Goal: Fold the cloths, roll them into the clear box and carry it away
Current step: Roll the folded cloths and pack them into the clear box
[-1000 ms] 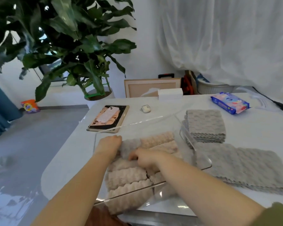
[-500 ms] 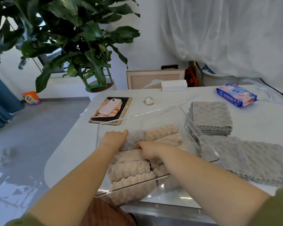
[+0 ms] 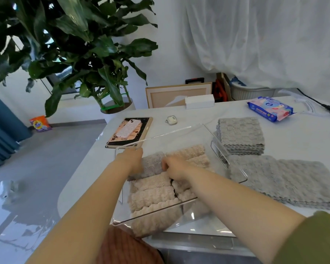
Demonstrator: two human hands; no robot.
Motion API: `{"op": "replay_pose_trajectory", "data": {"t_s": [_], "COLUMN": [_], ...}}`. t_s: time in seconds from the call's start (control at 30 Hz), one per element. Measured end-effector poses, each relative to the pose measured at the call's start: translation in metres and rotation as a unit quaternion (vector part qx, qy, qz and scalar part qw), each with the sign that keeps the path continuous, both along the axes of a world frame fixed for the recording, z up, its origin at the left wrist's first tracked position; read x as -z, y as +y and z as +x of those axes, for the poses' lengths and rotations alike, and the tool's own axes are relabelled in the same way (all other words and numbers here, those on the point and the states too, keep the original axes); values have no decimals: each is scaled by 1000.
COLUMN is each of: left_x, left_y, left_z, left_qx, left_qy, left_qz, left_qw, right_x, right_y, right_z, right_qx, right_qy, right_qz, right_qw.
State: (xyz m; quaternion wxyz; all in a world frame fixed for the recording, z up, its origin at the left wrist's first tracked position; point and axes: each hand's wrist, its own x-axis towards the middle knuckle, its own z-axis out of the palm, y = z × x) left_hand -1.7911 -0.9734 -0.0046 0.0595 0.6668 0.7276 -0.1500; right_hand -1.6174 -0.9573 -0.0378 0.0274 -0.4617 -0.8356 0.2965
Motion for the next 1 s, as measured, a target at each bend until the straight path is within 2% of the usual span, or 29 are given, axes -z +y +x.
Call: {"op": "replay_pose_trajectory", "data": {"t_s": [0.1,0.2,0.3,0.4,0.5,0.63,0.7,0.77,0.8,0.9,1.0], "left_x": [-18,-33,-38,-44,-40,2,32,58,66,90,101], "left_y": [-5,-3,6,9,10,13,12,7,5,7,14], "left_z": [18,60,127,212,294,378,400,419,424,434,440], "left_qx": [31,55,81,131,186,194,158,120,95,6,-7], "left_qy": [-22,-101,-201,-308,-336,-338,-342,-327,-314,-300,-310], "left_qz": [82,148,224,265,223,84,7,-41,-45,-20,0], "left_qw": [996,982,950,904,896,917,926,936,944,954,951], "right_x": [-22,-57,-83,-83,-54,-1,24,39,43,44,40], "right_y": [3,12,13,4,-4,-19,-26,-32,-31,-26,-21], "right_z": [13,67,159,261,342,398,406,412,415,417,414], "right_qx": [64,143,256,398,496,523,535,552,553,504,473], "right_qy": [66,164,249,254,199,85,128,202,219,236,279], "right_qz": [11,38,63,68,6,-51,-79,-123,-140,-225,-261], "right_qw": [996,975,932,879,845,847,831,800,791,799,794]}}
